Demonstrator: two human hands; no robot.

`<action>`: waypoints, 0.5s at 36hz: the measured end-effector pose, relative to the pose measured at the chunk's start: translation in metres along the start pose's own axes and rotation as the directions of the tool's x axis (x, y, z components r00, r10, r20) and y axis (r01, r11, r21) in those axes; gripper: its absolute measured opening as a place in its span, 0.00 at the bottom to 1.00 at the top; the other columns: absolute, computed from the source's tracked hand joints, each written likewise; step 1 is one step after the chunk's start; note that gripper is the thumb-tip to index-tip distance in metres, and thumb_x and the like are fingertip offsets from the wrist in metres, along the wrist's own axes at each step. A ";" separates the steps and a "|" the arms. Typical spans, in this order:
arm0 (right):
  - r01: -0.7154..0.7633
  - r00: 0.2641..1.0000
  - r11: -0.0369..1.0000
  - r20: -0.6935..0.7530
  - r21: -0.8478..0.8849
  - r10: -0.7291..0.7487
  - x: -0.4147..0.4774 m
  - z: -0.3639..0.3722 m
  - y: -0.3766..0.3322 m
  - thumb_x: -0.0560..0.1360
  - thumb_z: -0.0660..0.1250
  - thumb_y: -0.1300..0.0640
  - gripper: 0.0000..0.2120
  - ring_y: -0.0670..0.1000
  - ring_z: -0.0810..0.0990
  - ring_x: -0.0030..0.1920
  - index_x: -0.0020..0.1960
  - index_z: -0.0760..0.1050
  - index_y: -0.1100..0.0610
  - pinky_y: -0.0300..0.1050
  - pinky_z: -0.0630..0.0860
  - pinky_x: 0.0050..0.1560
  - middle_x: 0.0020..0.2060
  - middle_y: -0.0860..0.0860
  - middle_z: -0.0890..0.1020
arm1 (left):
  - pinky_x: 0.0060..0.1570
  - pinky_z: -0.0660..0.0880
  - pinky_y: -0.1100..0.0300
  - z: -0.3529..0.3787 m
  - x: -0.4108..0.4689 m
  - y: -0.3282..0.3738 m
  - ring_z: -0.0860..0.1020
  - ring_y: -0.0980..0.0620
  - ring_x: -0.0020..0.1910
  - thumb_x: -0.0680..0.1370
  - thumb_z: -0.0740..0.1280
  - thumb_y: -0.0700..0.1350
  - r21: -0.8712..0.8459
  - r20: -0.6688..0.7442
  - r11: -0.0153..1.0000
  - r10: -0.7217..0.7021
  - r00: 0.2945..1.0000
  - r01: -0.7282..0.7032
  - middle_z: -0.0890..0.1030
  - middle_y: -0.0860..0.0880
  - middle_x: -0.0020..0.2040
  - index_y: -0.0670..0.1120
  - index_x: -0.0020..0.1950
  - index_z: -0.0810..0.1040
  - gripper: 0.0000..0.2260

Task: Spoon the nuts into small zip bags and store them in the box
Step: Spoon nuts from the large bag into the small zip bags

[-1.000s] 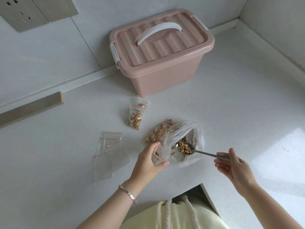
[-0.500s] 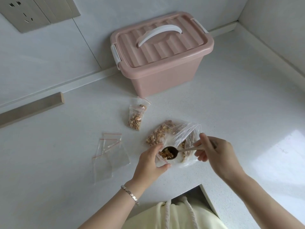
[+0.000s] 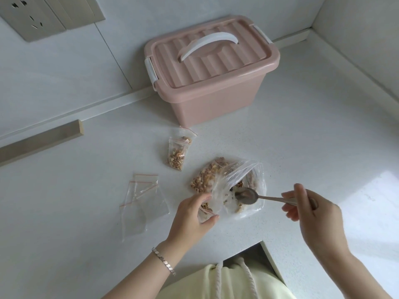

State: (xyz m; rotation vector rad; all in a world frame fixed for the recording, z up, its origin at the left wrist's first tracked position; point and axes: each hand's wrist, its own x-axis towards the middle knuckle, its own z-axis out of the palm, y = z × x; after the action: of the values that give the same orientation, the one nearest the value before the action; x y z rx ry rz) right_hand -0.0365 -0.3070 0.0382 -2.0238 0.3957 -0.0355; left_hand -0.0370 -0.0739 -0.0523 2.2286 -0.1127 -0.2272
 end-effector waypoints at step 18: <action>0.378 0.924 0.888 0.044 -0.262 -0.380 0.018 0.046 0.050 0.78 0.58 0.48 0.20 0.54 0.78 0.33 0.47 0.81 0.62 0.46 0.75 0.32 0.34 0.51 0.80 | 0.65 0.61 0.66 0.007 0.011 0.022 0.68 0.64 0.57 0.69 0.73 0.47 0.034 0.326 0.993 0.098 0.940 -0.116 0.71 0.64 0.57 0.48 0.60 0.76 0.20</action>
State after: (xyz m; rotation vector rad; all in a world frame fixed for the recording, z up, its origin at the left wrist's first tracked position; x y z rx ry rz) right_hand -0.0233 -0.2936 -0.0296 -2.3433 -0.0007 -0.2449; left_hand -0.0279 -0.0946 -0.0404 2.2119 -0.4218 -0.5357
